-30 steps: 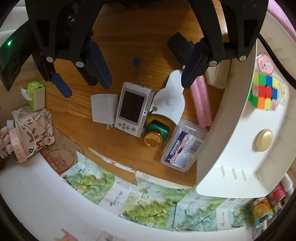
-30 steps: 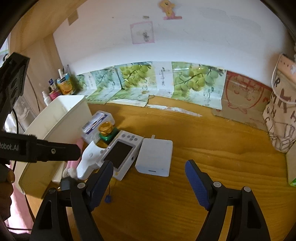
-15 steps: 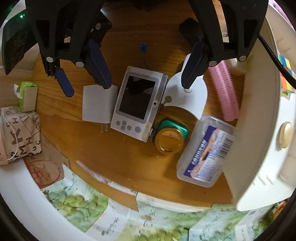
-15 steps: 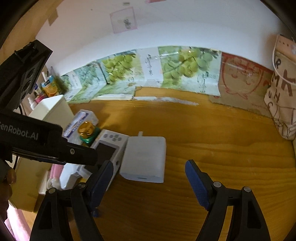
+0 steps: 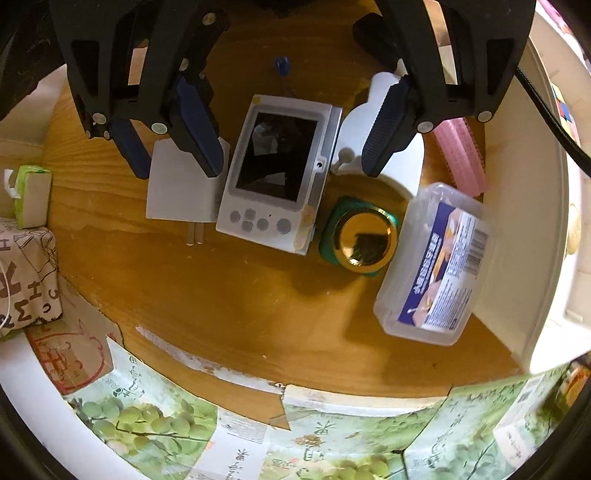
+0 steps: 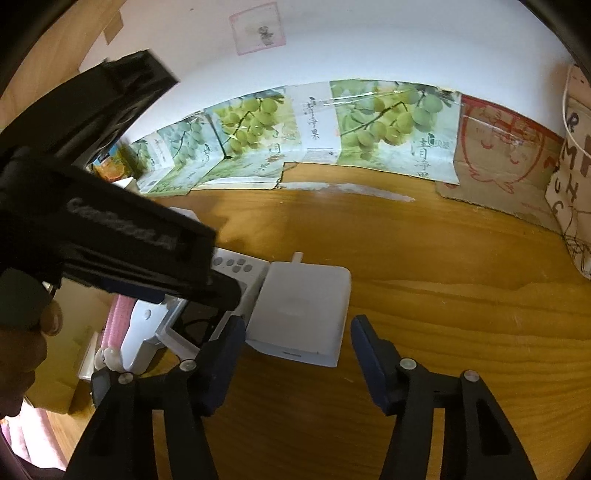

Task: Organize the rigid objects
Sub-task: 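Move the left gripper to the white screen device while the right approaches the charger block, then grasp the white screen device with the left gripper while the right grasps the charger block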

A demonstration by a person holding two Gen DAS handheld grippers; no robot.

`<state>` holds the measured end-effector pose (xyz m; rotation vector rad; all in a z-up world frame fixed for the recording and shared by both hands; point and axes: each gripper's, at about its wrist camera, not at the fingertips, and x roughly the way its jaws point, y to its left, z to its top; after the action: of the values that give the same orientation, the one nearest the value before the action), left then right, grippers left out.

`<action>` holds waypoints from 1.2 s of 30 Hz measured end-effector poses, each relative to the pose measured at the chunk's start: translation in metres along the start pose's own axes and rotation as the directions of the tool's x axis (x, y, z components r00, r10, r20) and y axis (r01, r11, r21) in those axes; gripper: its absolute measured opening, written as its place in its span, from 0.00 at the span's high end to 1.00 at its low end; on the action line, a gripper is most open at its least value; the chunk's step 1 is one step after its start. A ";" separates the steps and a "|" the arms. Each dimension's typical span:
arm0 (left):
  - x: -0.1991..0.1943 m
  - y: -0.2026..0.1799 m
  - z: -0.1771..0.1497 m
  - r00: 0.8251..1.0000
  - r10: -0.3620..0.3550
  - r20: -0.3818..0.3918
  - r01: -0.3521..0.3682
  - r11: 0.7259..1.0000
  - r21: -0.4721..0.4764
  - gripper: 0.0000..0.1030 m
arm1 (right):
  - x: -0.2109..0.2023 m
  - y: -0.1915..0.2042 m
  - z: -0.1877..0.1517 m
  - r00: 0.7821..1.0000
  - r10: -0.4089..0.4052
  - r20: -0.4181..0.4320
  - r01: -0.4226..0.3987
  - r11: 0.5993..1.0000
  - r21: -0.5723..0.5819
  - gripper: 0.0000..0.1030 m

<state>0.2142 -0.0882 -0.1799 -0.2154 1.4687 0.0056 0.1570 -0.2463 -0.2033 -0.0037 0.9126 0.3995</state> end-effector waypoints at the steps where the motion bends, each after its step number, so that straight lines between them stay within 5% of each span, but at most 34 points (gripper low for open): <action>1: 0.000 -0.002 0.001 1.000 0.001 -0.001 -0.001 1.000 0.005 0.22 | 0.001 0.001 0.000 1.000 0.000 -0.006 0.000 1.000 -0.008 0.42; 27: 0.007 -0.021 0.012 0.999 0.014 -0.046 -0.012 0.999 0.052 0.23 | 0.001 -0.026 -0.007 0.999 -0.020 -0.043 0.021 0.999 0.034 0.43; 36: 0.018 -0.029 0.016 0.995 0.053 -0.086 -0.047 0.997 0.067 0.41 | -0.020 -0.038 -0.022 0.997 -0.032 -0.071 0.037 0.997 0.068 0.43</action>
<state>0.2355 -0.1166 -0.1925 -0.1271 1.5588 -0.0113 0.1422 -0.2923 -0.2083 0.0300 0.9934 0.3372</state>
